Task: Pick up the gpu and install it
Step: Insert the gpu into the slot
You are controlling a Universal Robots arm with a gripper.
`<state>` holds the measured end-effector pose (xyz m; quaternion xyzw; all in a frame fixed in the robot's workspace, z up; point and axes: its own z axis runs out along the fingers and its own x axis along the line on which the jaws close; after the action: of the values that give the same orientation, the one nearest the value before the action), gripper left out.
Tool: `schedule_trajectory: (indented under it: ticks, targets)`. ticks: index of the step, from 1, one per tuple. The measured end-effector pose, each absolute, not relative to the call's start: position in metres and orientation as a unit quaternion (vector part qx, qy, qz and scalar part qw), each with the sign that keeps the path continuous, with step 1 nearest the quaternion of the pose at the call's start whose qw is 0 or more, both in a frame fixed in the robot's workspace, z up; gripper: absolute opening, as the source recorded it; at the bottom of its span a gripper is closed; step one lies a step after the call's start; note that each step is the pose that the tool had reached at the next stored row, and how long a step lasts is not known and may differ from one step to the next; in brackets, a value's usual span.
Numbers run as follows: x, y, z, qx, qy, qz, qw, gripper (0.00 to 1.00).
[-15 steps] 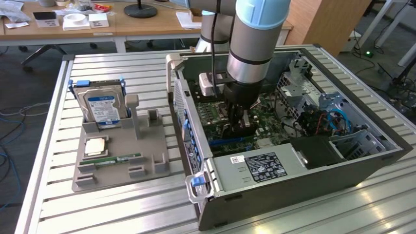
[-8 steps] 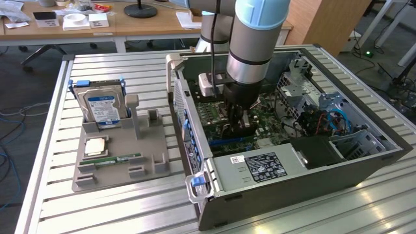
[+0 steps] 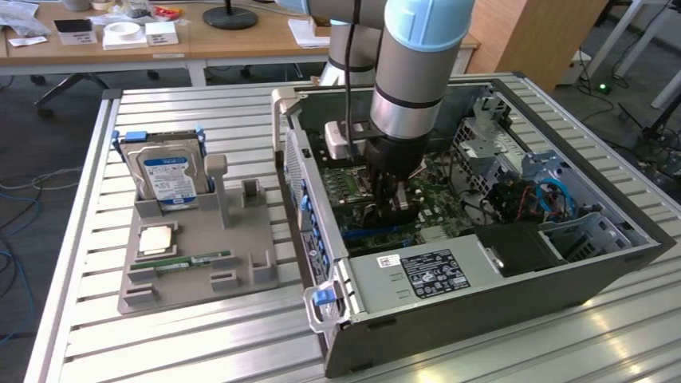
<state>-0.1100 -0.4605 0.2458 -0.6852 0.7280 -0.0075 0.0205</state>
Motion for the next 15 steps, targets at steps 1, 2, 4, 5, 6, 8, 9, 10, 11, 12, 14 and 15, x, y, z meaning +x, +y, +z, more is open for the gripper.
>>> schedule_trajectory:
  ticks: [1, 2, 4, 5, 6, 8, 9, 10, 11, 12, 14, 15]
  targets:
    - [-0.11, -0.4606, 0.2457, -0.685, 0.728, -0.008, 0.02, 0.26]
    - [-0.11, -0.4605, 0.2456, -0.685, 0.728, -0.008, 0.02, 0.26]
    - [-0.1099, -0.4605, 0.2453, -0.685, 0.728, -0.008, 0.021, 0.26]
    - [-0.1099, -0.4605, 0.2453, -0.685, 0.728, -0.008, 0.021, 0.26]
    - [-0.1099, -0.4605, 0.2453, -0.685, 0.728, -0.008, 0.021, 0.26]
    - [-0.11, -0.4605, 0.2453, -0.685, 0.728, -0.008, 0.021, 0.26]
    - [-0.1099, -0.4605, 0.2453, -0.685, 0.728, -0.008, 0.021, 0.26]
    - [-0.1099, -0.4605, 0.2453, -0.685, 0.728, -0.007, 0.021, 0.26]
    - [-0.1099, -0.4605, 0.2452, -0.685, 0.728, -0.008, 0.021, 0.26]
    - [-0.1099, -0.4605, 0.2451, -0.685, 0.728, -0.008, 0.021, 0.26]
    - [-0.11, -0.4605, 0.2447, -0.685, 0.728, -0.008, 0.02, 0.26]
    - [-0.11, -0.4605, 0.2446, -0.685, 0.728, -0.008, 0.02, 0.26]
